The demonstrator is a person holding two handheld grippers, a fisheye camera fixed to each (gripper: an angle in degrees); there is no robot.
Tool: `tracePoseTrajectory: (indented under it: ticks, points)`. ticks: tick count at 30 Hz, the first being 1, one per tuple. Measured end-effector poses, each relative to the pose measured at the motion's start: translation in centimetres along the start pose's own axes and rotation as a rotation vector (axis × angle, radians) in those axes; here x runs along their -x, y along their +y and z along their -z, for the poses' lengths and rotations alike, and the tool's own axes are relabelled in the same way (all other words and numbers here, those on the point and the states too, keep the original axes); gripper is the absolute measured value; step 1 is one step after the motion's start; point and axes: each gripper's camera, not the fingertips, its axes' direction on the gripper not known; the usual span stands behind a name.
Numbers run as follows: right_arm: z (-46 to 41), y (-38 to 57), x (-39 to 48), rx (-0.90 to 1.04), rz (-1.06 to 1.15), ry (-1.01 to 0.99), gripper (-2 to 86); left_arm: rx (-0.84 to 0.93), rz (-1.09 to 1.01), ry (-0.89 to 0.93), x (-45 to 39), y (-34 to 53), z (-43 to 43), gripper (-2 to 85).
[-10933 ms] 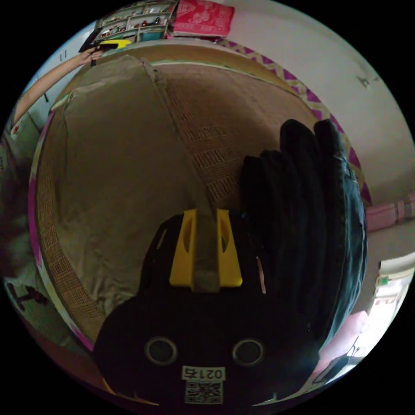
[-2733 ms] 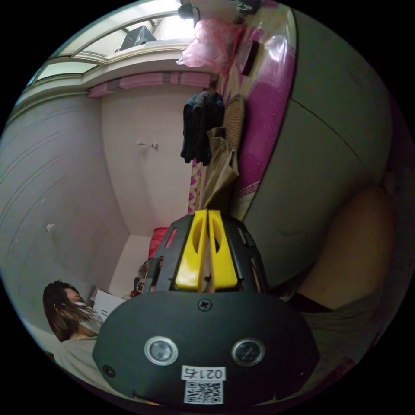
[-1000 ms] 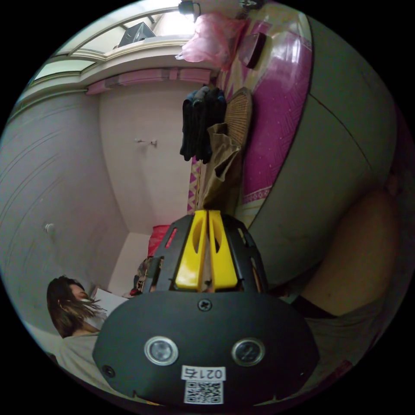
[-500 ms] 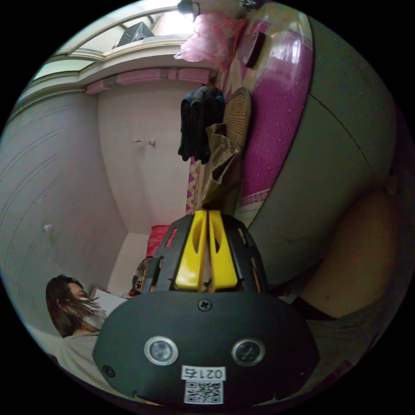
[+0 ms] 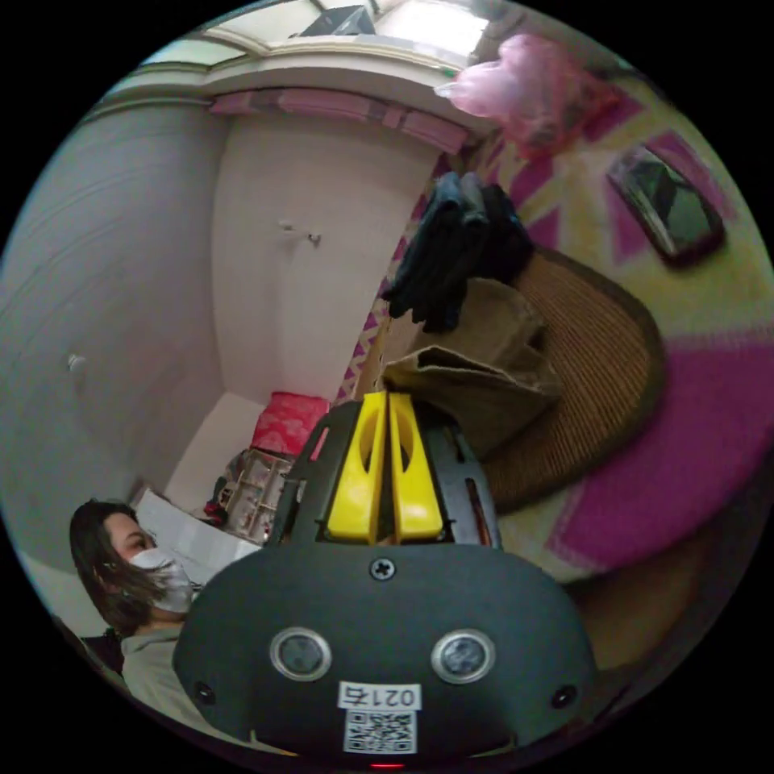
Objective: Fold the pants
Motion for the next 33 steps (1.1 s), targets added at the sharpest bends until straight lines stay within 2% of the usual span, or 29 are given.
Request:
tracePoseTrajectory:
  ticks: [3, 7, 12, 14, 18, 20, 22, 26, 28, 30, 33]
  points:
    - [-6.0, -5.1, 0.2, 0.034, 0.008, 0.061, -0.6, 0.078, -0.04, -0.099, -1.7, -7.3, -6.1, -1.0]
    - [-14.9, -10.4, -3.0, 0.062, -0.061, 0.171, -0.4, 0.186, 0.013, -0.211, -0.1, -14.6, -17.6, -0.9]
    - [-20.8, -11.6, -6.3, 0.065, -0.103, 0.239, 1.3, 0.259, 0.107, -0.282, 4.3, -15.5, -26.2, -0.8]
    - [-20.8, -10.7, -6.1, 0.067, -0.098, 0.215, 3.5, 0.193, 0.102, -0.201, 5.1, -14.8, -26.2, -0.8]
    - [-20.7, -6.5, -1.8, 0.189, 0.166, 0.296, 4.2, -0.037, -0.016, -0.052, 3.6, -11.7, -22.3, -0.8]
    - [-21.8, -3.6, 0.5, 0.268, 0.326, 0.384, 3.7, -0.033, -0.115, 0.025, 1.6, -10.1, -21.9, -0.8]
    - [-24.2, 0.5, 2.7, 0.365, 0.533, 0.563, 4.1, 0.085, -0.224, 0.109, -1.3, -7.8, -24.0, -0.4]
    - [-27.5, 5.4, 3.7, 0.412, 0.797, 0.773, 5.0, 0.273, -0.382, 0.152, -5.6, -4.0, -28.9, 2.4]
    - [-30.2, 7.4, 2.4, 0.502, 0.866, 0.92, 3.4, 0.432, -0.475, -0.01, -7.2, -1.6, -33.2, 3.3]
    - [-31.1, 9.1, 0.9, 0.532, 0.926, 1.012, 0.3, 0.576, -0.455, -0.187, -6.1, 0.1, -36.6, 2.7]
    - [-30.7, 11.2, -0.5, 0.512, 0.947, 1.12, -0.7, 0.51, -0.411, -0.114, -3.5, 1.4, -37.1, 0.2]
